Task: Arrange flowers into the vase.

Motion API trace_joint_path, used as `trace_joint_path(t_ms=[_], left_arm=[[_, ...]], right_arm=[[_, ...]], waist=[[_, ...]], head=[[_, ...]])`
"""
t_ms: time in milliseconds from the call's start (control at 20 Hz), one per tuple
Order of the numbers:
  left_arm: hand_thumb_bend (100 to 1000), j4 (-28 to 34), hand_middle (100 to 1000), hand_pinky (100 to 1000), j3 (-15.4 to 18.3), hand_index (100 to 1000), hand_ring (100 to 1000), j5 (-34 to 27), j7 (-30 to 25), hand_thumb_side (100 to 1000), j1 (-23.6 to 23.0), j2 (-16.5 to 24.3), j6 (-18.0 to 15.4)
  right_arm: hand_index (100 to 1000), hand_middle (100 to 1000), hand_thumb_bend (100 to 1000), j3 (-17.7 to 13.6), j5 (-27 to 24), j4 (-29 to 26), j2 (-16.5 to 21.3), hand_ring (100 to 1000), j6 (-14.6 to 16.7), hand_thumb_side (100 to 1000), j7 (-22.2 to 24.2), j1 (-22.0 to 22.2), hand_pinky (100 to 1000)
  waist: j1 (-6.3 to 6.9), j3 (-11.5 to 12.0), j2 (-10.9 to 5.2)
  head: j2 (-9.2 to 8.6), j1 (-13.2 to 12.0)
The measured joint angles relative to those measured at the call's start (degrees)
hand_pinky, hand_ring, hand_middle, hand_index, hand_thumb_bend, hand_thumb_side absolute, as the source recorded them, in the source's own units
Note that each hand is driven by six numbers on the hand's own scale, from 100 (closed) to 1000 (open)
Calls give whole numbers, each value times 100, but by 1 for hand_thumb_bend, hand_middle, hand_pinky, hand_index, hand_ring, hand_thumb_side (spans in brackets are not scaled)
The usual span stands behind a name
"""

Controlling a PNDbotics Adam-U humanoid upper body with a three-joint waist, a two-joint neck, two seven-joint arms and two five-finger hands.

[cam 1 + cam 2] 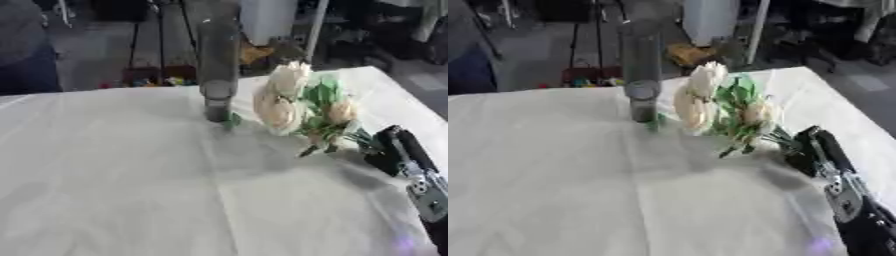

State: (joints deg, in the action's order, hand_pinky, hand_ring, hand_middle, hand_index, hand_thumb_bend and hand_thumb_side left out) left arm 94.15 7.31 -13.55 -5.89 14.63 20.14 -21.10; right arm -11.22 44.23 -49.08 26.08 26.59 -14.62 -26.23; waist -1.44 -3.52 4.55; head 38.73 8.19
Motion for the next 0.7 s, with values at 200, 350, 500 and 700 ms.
trace_joint_path(t_ms=[200,350,500,700], left_arm=[[683,0,684,602,0,676,586,0,0,637,0,0,0],[682,0,684,602,1,677,586,0,0,637,-1,0,0],[682,0,684,602,1,676,586,0,0,637,-1,0,0],[681,0,684,602,2,677,586,0,0,638,-1,0,0]], right_arm=[[109,100,100,-43,92,-94,0,164,-6,822,-138,-1,100],[100,100,100,-76,116,-178,-10,153,29,828,-235,-7,100],[100,100,100,-121,108,-276,-11,150,39,823,-277,-60,100],[100,100,100,-158,27,-385,-11,143,4,821,-242,-105,100]], waist=[[-5,0,-1],[-8,1,-3],[-10,3,-5],[-12,6,-15]], head=[[0,0],[0,0],[0,0],[0,0]])
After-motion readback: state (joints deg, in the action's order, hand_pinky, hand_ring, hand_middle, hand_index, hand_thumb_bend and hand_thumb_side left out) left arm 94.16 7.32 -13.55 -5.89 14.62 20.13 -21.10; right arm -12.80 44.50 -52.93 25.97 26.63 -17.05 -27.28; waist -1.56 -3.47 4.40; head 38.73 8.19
